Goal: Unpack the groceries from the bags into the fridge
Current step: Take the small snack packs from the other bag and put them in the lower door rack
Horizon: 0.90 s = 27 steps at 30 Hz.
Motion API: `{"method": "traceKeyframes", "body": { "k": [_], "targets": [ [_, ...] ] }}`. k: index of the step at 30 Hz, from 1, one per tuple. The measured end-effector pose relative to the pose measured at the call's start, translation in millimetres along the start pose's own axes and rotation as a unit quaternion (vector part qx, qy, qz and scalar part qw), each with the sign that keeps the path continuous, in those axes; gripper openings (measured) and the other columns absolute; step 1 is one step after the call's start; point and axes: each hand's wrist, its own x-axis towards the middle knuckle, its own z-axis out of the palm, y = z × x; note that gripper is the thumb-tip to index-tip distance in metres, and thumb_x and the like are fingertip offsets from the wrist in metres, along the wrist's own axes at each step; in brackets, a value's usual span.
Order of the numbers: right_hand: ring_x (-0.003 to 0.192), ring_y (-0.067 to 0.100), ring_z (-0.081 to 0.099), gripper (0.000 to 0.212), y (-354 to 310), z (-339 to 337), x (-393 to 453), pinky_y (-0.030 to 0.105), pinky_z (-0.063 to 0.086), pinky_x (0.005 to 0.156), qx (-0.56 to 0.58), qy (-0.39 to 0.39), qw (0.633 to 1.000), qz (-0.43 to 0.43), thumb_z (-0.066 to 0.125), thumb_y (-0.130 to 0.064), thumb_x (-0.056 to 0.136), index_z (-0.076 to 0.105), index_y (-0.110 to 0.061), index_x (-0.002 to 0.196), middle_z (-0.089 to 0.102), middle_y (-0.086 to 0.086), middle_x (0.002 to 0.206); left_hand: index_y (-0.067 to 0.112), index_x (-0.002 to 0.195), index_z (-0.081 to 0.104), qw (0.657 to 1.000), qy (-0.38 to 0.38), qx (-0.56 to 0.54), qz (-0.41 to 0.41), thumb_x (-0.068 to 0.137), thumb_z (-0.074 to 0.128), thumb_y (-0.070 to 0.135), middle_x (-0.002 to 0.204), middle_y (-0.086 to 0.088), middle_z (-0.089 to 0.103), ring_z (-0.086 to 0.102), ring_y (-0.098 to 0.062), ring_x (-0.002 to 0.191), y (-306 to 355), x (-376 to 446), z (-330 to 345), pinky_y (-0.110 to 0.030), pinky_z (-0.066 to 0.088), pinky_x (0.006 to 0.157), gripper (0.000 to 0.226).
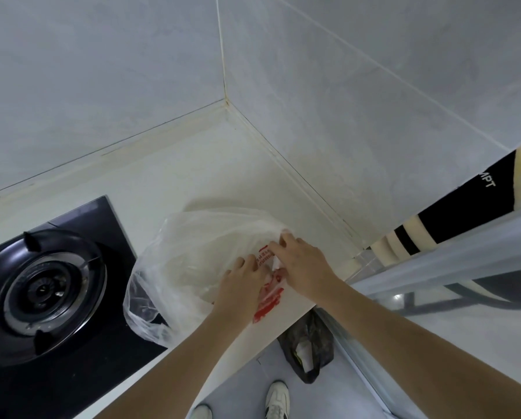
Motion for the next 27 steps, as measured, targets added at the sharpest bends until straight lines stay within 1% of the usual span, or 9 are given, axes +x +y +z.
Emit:
{"method": "traceKeyframes", "body": {
  "k": [3,7,9,12,16,19,21,23,27],
  "targets": [
    [0.078,0.02,0.058,0.035,6.4,-6.7,-2.4,0.037,0.058,0.068,0.017,-0.014,1.0,-0.016,0.073,-0.02,0.091,0.051,-0.021,0.118,0.048,0.002,0.119,0.026,0.147,0.044,1.0,-0.001,0.002,-0.012,0.097,0.06,0.022,0.135,-0.002,0.048,0.047,-0.02,0.115,3.2,2.7,-0.8,-0.032,0.052,0.091,0.052],
    [0.076,0.019,0.053,0.022,12.5,-10.6,-2.0,0.036,0.054,0.072,0.026,-0.029,0.999,-0.034,0.066,-0.014,0.093,0.058,-0.02,0.112,0.054,0.001,0.112,0.022,0.144,0.048,1.0,-0.014,0.024,-0.009,0.096,0.063,0.033,0.13,-0.002,0.048,0.046,-0.021,0.112,3.5,1.1,2.3,-0.032,0.055,0.084,0.052],
    [0.074,0.02,0.053,0.016,12.0,-10.6,-2.8,0.035,0.051,0.07,0.025,-0.03,0.999,-0.037,0.065,-0.013,0.095,0.063,-0.018,0.109,0.056,0.002,0.108,0.018,0.145,0.046,0.999,-0.017,0.031,-0.001,0.096,0.064,0.031,0.131,-0.002,0.047,0.047,-0.02,0.113,2.0,-1.2,4.2,-0.032,0.055,0.087,0.054],
    [0.078,0.021,0.058,0.014,7.0,-8.0,-6.0,0.036,0.055,0.071,0.021,-0.028,0.999,-0.033,0.065,-0.019,0.096,0.063,-0.018,0.11,0.057,0.001,0.106,0.015,0.146,0.042,1.0,-0.001,-0.001,-0.001,0.095,0.064,0.026,0.133,-0.002,0.049,0.048,-0.019,0.114,1.4,-3.6,4.6,-0.03,0.053,0.09,0.056],
    [0.078,0.017,0.053,0.012,3.4,-10.4,-8.8,0.034,0.051,0.071,0.049,-0.015,0.999,-0.016,0.062,-0.023,0.097,0.059,-0.019,0.108,0.058,-0.003,0.105,0.015,0.13,0.053,0.996,0.034,-0.076,-0.015,0.093,0.066,0.024,0.121,0.003,0.055,0.053,-0.015,0.105,-4.1,-10.2,-1.3,-0.025,0.051,0.084,0.04],
    [0.082,0.018,0.058,0.009,1.7,-18.4,-12.8,0.033,0.049,0.07,0.077,0.004,0.997,0.008,0.062,-0.026,0.097,0.061,-0.022,0.105,0.06,-0.006,0.097,0.018,0.121,0.057,0.994,0.076,-0.073,-0.002,0.09,0.069,0.023,0.117,0.006,0.061,0.056,-0.016,0.109,-12.0,-16.4,-11.0,-0.032,0.052,0.087,0.034],
    [0.08,0.017,0.058,0.005,-2.9,-25.2,-17.3,0.031,0.048,0.069,0.087,0.022,0.996,0.026,0.064,-0.029,0.097,0.062,-0.026,0.1,0.061,-0.009,0.088,0.021,0.119,0.057,0.993,0.096,-0.075,0.006,0.091,0.067,0.026,0.116,0.009,0.062,0.055,-0.013,0.111,-13.8,-20.0,-23.1,-0.031,0.051,0.088,0.031],
    [0.079,0.015,0.059,0.004,-10.7,-35.1,-22.4,0.03,0.047,0.069,0.105,0.039,0.993,0.045,0.065,-0.031,0.096,0.064,-0.028,0.098,0.063,-0.011,0.083,0.023,0.12,0.055,0.991,0.103,-0.089,0.007,0.093,0.065,0.027,0.112,0.01,0.06,0.056,-0.01,0.103,-13.2,-23.8,-38.9,-0.025,0.05,0.083,0.029],
    [0.085,0.012,0.063,0.002,-31.0,-61.3,-38.5,0.029,0.052,0.077,0.173,0.084,0.978,0.075,0.065,-0.028,0.095,0.064,-0.027,0.097,0.069,-0.011,0.091,0.023,0.123,0.052,0.987,0.128,-0.099,0.018,0.095,0.064,0.028,0.111,0.01,0.056,0.056,-0.005,0.094,-12.3,-37.9,-77.3,-0.022,0.053,0.076,0.032]
  ]
}}
